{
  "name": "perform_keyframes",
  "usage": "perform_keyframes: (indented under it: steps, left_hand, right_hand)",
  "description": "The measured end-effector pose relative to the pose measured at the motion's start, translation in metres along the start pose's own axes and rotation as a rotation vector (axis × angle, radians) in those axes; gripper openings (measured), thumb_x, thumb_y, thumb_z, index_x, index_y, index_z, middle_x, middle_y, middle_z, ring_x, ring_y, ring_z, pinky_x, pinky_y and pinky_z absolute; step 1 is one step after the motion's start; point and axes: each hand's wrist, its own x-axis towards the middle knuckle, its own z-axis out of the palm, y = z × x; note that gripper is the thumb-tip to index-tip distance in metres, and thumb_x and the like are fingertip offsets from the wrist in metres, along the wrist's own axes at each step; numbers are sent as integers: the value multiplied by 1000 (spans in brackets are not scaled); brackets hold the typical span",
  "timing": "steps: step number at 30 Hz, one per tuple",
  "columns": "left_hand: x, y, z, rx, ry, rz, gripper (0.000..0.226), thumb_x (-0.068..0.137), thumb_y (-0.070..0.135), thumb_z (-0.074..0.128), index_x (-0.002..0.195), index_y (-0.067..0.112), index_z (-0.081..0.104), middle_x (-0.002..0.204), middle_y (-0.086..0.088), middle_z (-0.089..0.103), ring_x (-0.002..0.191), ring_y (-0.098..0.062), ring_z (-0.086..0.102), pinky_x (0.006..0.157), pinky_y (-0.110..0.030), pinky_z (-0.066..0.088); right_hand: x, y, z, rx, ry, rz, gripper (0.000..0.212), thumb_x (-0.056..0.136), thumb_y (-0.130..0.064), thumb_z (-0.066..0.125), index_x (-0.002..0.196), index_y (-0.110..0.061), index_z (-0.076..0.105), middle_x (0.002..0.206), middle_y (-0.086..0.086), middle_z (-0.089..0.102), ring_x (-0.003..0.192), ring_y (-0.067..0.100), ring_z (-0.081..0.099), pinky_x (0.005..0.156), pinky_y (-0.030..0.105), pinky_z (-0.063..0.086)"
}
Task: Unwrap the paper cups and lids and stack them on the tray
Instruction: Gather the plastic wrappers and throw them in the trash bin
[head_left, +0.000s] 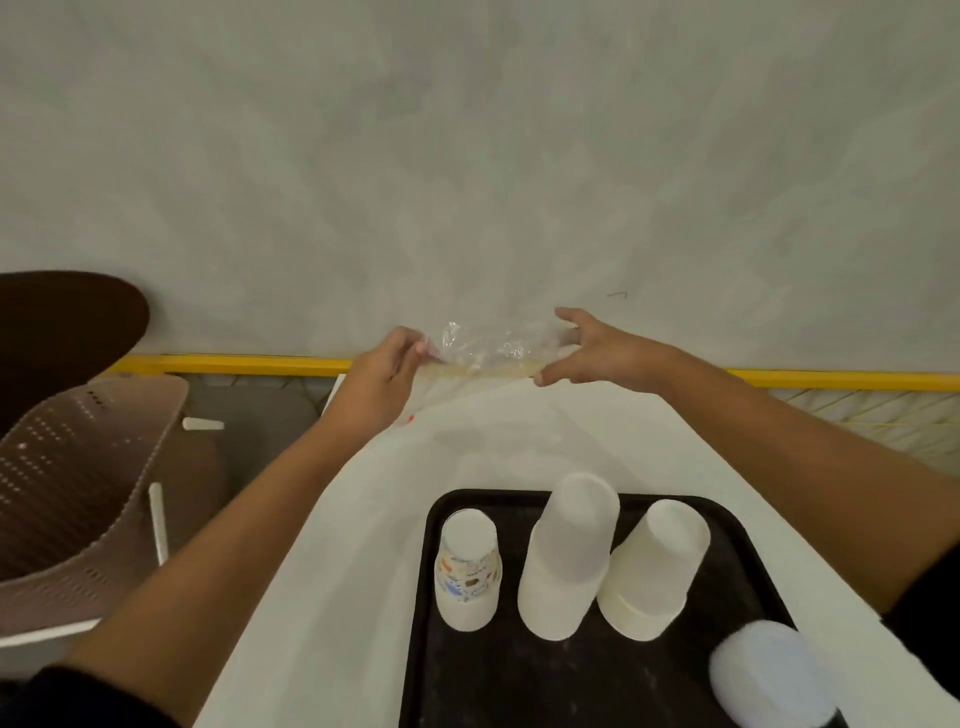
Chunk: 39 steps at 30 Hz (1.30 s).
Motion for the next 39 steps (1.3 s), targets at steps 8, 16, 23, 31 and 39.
perform_keyframes:
  steps: [8, 16, 23, 31, 39]
  left_hand:
    - [-31, 55, -41, -329, 21, 71, 20, 100, 25, 35, 84, 26, 47, 94, 6, 66, 80, -6, 67, 83, -30, 49]
    - [-67, 114, -51, -746, -91, -83, 21, 101, 27, 35, 94, 17, 52, 100, -5, 64, 74, -23, 70, 66, -37, 60]
    - [-103, 129, -13, -837, -456, -234, 41, 85, 27, 60, 123, 22, 46, 113, -8, 60, 69, -24, 70, 54, -35, 56]
    - [-155, 150, 54, -827, -684, -404, 25, 89, 12, 56, 113, 13, 58, 100, -6, 68, 61, -14, 69, 54, -23, 54]
    - [-216, 196, 114, -924, -1232, -726, 72, 69, 67, 59, 117, 14, 58, 119, -10, 57, 111, -30, 54, 101, -45, 38]
  right_hand:
    - [-72, -28, 21, 215, -21, -64, 78, 81, -21, 70, 144, -23, 25, 140, 2, 43, 124, 16, 46, 105, 33, 37]
    - [-140, -43, 34, 405, 107, -282, 17, 82, -10, 67, 97, -16, 64, 94, 1, 67, 81, 9, 65, 75, 20, 54]
    - [-205, 0, 26, 556, 248, -218, 28, 82, 1, 63, 101, -19, 62, 81, 10, 66, 54, 13, 61, 48, 23, 51]
    - [-295, 72, 16, 478, 383, -257, 41, 85, 11, 54, 102, -24, 69, 81, 1, 60, 50, 11, 54, 40, 19, 44]
    - [-393, 138, -1, -393, 585, -283, 50, 74, 25, 39, 94, -5, 74, 91, 6, 49, 60, -2, 46, 51, 5, 41]
